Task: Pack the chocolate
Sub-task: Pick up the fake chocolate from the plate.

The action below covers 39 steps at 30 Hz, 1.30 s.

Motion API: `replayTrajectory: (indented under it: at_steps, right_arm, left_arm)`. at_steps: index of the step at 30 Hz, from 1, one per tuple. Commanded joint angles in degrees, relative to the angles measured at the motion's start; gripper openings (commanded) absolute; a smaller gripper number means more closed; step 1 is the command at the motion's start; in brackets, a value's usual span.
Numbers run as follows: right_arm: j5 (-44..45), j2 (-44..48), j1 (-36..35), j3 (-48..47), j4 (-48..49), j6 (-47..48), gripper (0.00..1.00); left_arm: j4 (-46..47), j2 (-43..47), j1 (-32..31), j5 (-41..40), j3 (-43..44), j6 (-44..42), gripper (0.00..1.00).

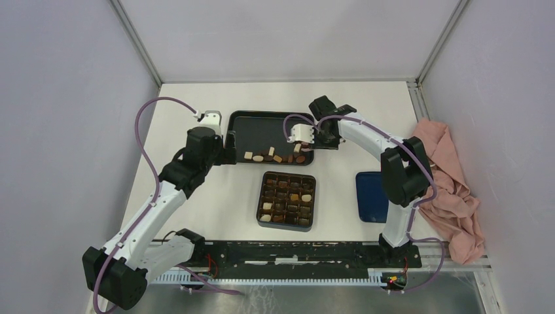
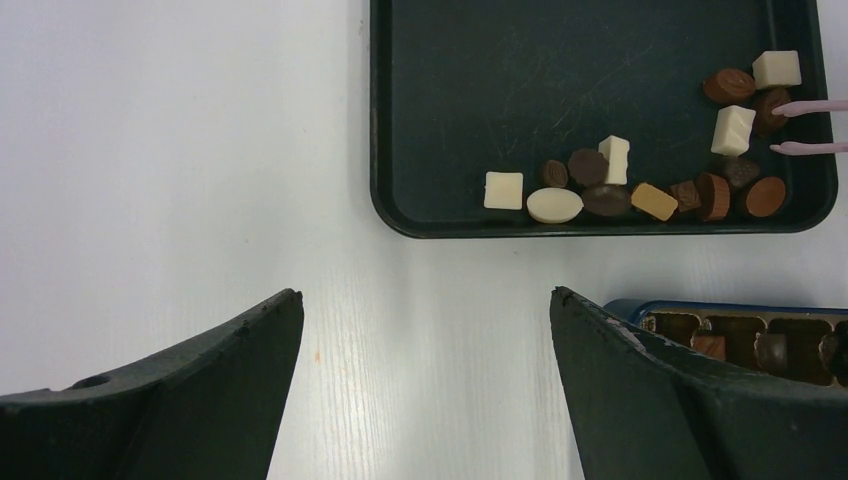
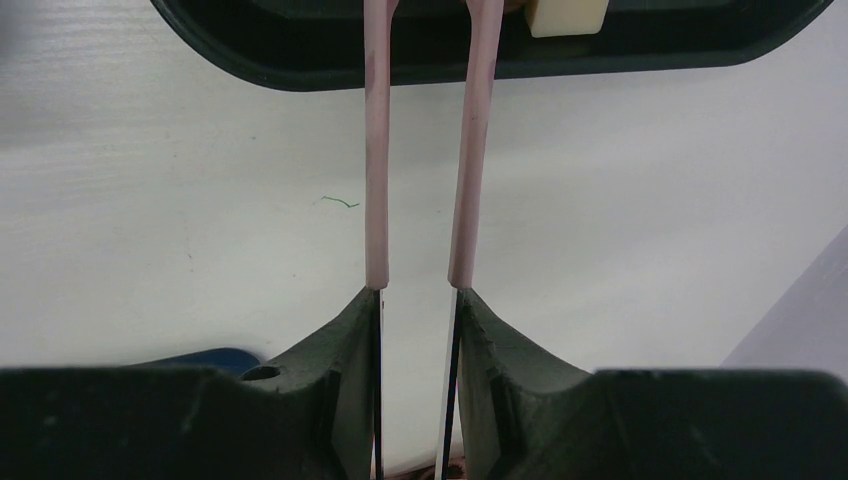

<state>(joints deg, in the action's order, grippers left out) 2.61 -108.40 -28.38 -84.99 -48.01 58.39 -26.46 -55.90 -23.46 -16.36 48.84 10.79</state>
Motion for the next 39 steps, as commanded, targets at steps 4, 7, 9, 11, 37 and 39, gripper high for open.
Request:
replayTrajectory:
  at_steps: [4, 7, 9, 11, 37, 39]
  right_arm:
    - [0.24, -1.87, -0.18, -3.18, -0.39, 0.13, 0.36]
    - [0.20, -2.56, -0.33, -3.87, -0.68, 0.06, 0.36]
    - [0.28, -2.98, -0.43, -4.42, -0.66, -0.07, 0.36]
    - [0.37, -3.61, -0.69, -5.26, -0.97, -0.05, 0.36]
    - [6.18, -2.85, -1.26, -6.24, -1.42, -0.74, 0.41]
    - [7.02, -3.19, -1.23, -6.42, -1.08, -0.82, 0.41]
  left_arm:
    - [1.73, -0.02, 0.45, 0.53, 0.38, -2.78, 0.97]
    - [1.73, 0.03, 0.48, 0.61, 0.38, -2.77, 0.98]
    - [1.67, 0.09, 0.52, 0.68, 0.39, -2.77, 0.97]
    - [1.67, 0.17, 0.44, 0.71, 0.38, -2.74, 0.97]
    - [1.67, 1.01, 0.56, 1.07, 0.29, -2.76, 0.97]
    - [1.67, 1.01, 0.60, 1.07, 0.29, -2.78, 0.98]
